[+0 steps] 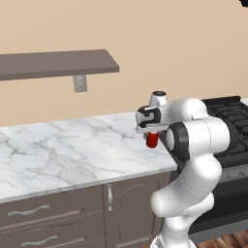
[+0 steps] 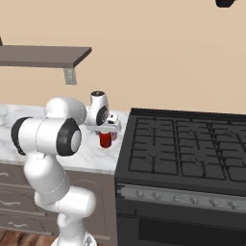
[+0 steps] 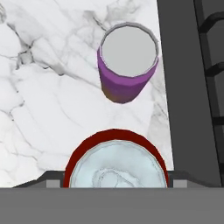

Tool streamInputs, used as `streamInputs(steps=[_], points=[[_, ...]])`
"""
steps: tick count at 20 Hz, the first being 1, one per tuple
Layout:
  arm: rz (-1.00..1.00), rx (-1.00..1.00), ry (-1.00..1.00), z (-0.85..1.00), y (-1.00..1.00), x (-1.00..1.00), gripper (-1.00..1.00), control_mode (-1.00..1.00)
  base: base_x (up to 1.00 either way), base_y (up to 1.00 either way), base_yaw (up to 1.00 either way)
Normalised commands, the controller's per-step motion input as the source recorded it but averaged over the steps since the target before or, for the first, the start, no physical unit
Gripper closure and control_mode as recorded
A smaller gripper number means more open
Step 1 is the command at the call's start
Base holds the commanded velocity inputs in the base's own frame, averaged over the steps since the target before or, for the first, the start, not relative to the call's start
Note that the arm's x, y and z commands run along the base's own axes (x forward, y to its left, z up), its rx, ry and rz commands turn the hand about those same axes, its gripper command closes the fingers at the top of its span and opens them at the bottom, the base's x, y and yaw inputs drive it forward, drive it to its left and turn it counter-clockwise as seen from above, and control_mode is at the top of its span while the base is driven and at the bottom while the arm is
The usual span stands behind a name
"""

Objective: Four empty soda cans are scattered around the kitchen. Gather all the cans and cluster them next to the stove for recycling.

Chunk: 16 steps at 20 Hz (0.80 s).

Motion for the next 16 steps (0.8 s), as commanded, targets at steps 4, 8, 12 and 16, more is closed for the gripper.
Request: streamInputs(steps=[4, 8, 12, 16], points=[[0.00, 0.00, 0.00, -0.14, -0.27, 0.17, 1.00, -1.00, 0.00, 0.00, 0.00], [0.00, 0.01, -0.05, -0.20, -0.13, 0.19, 1.00, -1.00, 0.00, 0.00, 0.00], [0.00, 0.02, -0.04, -0.17, -0.02, 0.13, 1.00, -1.00, 0.00, 0.00, 0.00], [0.00, 0.01, -0.04, -0.15, 0.00, 0.13, 1.00, -1.00, 0.00, 0.00, 0.00]])
